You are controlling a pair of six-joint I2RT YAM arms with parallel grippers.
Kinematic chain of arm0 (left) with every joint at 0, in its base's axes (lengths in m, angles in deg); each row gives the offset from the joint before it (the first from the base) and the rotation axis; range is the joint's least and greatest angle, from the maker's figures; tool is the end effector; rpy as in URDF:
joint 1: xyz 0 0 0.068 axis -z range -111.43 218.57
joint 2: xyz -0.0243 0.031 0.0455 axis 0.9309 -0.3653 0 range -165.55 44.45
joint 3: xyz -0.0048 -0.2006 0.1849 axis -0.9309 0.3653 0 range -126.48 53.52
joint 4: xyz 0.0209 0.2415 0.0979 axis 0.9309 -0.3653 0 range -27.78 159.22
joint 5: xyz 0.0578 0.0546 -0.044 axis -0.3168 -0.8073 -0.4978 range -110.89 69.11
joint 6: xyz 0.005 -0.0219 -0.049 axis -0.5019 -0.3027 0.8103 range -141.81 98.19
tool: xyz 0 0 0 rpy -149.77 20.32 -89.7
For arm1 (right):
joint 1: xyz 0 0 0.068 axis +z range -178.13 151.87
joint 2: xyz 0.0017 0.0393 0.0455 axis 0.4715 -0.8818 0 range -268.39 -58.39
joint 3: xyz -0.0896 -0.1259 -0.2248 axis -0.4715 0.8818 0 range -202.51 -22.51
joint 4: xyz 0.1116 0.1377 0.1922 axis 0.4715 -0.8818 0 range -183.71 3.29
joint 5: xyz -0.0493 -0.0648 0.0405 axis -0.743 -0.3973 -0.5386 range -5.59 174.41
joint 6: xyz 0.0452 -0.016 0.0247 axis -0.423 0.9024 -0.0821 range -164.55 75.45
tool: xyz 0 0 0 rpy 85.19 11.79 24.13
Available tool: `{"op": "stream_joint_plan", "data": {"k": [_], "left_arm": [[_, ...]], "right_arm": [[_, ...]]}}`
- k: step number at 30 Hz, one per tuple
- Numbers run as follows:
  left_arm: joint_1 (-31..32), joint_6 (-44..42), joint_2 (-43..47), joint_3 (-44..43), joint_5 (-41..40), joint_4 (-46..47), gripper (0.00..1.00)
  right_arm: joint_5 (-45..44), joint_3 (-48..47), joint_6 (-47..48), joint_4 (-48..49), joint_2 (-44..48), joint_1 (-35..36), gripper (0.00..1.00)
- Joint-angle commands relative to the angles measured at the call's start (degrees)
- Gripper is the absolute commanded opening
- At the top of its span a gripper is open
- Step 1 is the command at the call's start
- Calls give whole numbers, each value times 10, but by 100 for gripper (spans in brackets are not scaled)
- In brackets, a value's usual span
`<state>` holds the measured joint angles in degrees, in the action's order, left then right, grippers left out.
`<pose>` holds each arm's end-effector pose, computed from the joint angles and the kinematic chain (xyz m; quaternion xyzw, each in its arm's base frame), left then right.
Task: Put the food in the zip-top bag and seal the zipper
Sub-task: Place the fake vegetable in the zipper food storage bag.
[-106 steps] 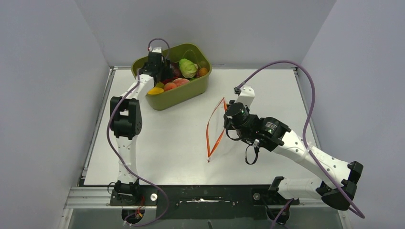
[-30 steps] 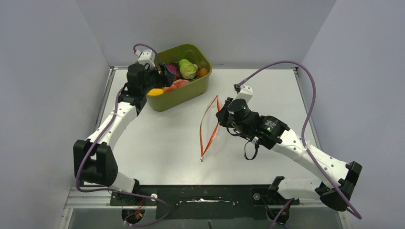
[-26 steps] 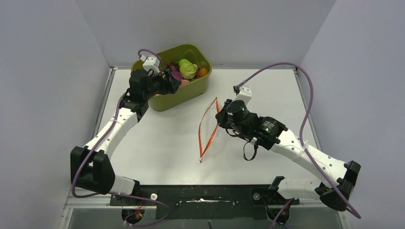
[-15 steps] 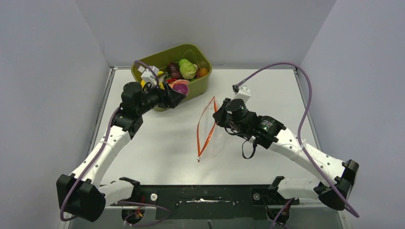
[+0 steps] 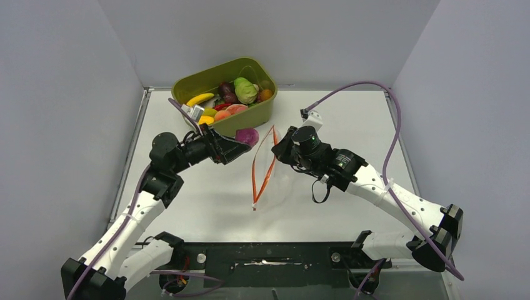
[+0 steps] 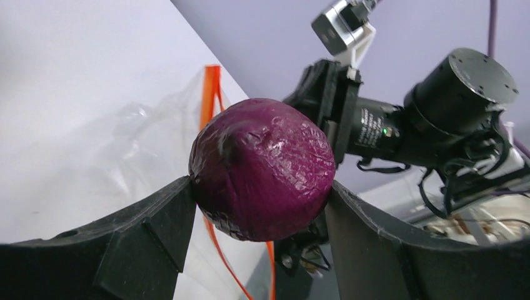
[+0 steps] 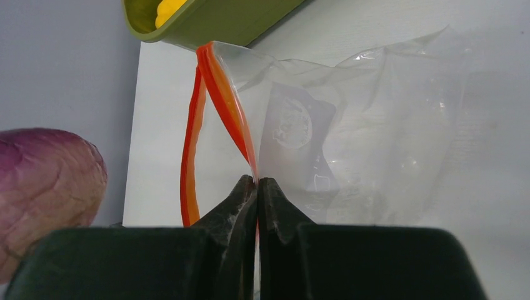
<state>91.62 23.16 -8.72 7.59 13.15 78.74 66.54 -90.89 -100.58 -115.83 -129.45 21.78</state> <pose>0.1907 -0.1027 0.3576 0.0812 0.6906 -0.5538 0.4581 0.1846 0.2022 0.3549 0.1215 0.8579 0.3018 0.3976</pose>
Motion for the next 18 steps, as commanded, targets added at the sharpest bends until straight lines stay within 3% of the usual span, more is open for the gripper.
{"op": "stream_joint_plan", "data": {"k": [1,11,18], "left_arm": [[21,80,16,23,40,96,29],[71,132,15,69,20,193,28],[87,109,5,66,-8,160,28]], "right_arm": [[19,-17,-17,53,1,-4,0],[55,-19,-26,95,-6,-3,0],[55,-11,-31,100,-3,-3,0]]}}
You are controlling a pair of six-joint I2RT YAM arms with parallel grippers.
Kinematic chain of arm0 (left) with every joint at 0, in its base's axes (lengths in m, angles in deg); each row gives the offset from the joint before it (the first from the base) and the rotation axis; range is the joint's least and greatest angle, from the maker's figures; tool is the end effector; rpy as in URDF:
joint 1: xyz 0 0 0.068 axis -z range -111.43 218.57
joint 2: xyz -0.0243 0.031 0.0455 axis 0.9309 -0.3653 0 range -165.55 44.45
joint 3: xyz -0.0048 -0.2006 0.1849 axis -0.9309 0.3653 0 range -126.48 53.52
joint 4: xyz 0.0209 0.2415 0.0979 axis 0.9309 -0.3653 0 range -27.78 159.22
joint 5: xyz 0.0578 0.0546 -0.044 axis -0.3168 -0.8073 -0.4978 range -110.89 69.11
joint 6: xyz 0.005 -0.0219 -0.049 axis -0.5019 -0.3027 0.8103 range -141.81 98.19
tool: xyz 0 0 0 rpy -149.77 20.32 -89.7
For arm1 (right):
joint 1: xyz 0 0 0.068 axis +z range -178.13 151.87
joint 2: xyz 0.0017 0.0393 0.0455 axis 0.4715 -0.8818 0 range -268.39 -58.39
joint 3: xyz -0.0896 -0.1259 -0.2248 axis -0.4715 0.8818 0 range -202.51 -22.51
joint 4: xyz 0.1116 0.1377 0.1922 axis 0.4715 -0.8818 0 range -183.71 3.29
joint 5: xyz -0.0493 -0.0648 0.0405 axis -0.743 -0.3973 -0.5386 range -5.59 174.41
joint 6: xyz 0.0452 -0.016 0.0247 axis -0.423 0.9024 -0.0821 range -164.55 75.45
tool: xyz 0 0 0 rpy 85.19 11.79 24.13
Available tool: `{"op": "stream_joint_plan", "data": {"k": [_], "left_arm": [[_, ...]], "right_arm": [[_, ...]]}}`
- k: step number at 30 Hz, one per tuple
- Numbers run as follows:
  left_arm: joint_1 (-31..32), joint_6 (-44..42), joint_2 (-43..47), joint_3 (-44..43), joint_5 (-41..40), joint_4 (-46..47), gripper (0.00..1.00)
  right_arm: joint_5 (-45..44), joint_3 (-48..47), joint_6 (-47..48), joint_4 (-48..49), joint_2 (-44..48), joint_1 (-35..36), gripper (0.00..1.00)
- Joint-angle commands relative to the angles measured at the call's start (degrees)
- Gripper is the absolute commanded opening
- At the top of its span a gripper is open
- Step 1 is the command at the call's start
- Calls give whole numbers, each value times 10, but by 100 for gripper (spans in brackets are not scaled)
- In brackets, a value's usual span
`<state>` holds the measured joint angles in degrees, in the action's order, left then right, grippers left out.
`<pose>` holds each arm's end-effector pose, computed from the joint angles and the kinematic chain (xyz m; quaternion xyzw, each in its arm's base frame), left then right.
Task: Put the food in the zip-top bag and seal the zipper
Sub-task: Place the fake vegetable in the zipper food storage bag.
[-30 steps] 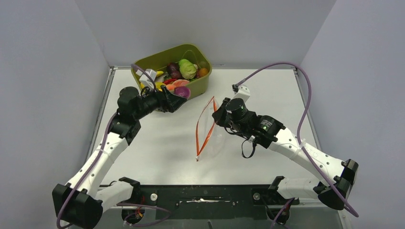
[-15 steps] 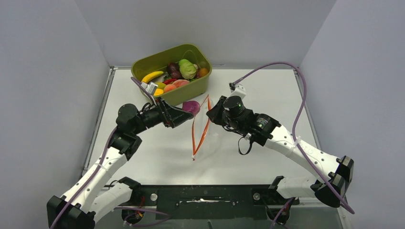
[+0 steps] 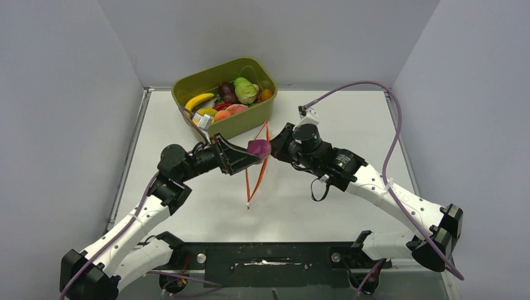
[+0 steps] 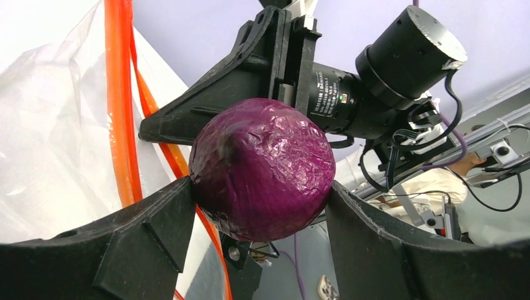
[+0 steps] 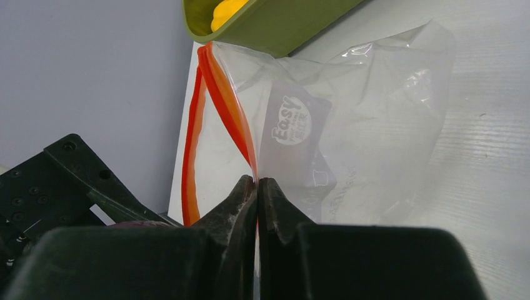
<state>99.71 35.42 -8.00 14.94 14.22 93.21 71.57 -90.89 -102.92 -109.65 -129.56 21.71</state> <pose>0.1716 -0.1275 0.3405 0.0871 0.6484 -0.6484 0.3893 0.1869 0.2092 0.3642 0.1219 0.8347 0.3727 0.3866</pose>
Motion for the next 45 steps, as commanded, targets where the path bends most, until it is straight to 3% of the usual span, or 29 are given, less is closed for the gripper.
{"op": "stream_joint_plan", "data": {"k": [1,13,31,36,40,45], "left_arm": [[8,-28,-2,-11,-32,-8,28],[11,-137,-1,-49,-117,-170,28],[14,-188,-21,-61,-177,-224,29],[15,-182,-19,-62,-179,-231,44],[15,-187,-22,-77,-168,-250,64],[14,-203,-19,-98,-149,-264,74]], "right_arm": [[5,-12,-7,38,-1,-3,0],[16,-3,13,55,12,-4,0],[69,12,33,99,4,-9,0],[73,9,32,101,-3,-9,0],[61,13,25,96,0,-10,0],[55,22,20,90,6,-13,0]]}}
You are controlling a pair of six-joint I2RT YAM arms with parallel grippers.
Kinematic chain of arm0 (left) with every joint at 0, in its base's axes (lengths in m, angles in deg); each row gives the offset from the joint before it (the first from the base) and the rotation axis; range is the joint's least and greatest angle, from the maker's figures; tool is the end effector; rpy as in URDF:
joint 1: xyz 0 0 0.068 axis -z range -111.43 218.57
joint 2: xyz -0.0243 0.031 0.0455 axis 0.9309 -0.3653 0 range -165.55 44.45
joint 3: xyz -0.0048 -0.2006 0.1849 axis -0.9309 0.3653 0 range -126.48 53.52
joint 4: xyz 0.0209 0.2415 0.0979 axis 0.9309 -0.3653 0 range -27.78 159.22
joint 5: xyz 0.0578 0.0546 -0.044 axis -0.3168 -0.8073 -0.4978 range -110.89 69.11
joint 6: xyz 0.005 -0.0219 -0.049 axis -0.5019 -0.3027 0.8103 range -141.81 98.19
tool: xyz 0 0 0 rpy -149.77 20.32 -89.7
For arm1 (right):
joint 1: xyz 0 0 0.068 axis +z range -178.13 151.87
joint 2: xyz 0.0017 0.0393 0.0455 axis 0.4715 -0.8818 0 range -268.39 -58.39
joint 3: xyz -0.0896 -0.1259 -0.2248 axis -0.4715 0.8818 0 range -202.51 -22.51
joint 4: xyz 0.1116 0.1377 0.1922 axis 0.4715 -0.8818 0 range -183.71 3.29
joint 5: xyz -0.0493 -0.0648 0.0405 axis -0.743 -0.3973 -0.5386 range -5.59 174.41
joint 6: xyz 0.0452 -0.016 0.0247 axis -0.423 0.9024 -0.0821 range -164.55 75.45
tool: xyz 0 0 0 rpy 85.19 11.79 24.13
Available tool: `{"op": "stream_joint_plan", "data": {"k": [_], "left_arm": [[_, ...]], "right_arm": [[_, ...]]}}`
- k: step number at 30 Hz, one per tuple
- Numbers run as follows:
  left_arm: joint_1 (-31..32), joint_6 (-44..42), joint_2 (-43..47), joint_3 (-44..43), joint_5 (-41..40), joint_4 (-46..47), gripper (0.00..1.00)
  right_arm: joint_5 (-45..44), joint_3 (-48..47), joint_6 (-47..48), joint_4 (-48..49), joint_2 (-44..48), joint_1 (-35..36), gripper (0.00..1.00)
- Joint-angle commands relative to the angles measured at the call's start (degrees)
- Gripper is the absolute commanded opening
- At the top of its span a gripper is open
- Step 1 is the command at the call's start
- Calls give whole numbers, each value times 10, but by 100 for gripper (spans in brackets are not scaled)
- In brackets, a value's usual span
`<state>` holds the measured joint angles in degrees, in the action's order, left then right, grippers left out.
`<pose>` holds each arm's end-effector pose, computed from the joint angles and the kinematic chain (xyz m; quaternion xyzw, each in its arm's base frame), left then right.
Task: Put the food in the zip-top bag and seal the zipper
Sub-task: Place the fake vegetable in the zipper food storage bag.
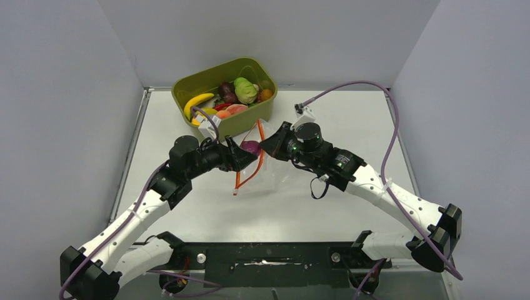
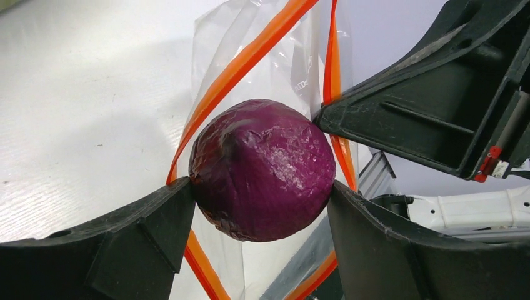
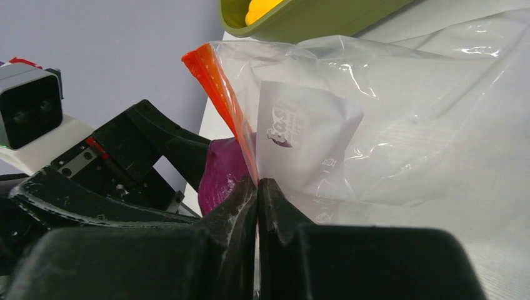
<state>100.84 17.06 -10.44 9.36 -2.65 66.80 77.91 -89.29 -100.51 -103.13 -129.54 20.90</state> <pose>0.1843 -0.1294 0.3184 0.0538 0.7779 -0.4580 0.4269 0.1905 0.2132 0.3657 0.0818 0.8183 0.4214 0.3822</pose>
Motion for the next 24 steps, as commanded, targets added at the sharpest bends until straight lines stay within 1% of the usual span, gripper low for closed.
{"op": "stream_joint_plan", "data": {"k": [1,7,14,17,20,24], "left_arm": [[3,-19,8,-43,22,2,76],[3,-12,16,-42,26,-2,80],[2,-17,17,-57,24,-29,81],[2,-33,20,-61,29,-42,81],[2,-40,24,-63,10,-63,81],[2,-53,29,-69,-45,-110,78]], "right_arm": [[-10,7,-5,22,6,-6,0],[-18,12,-15,6,10,-10,0],[-17,13,-15,5,16,-13,0],[-22,15,-15,3,20,-12,0],[-22,18,-18,1,22,-13,0],[-19,18,-20,0,26,-13,0]]}}
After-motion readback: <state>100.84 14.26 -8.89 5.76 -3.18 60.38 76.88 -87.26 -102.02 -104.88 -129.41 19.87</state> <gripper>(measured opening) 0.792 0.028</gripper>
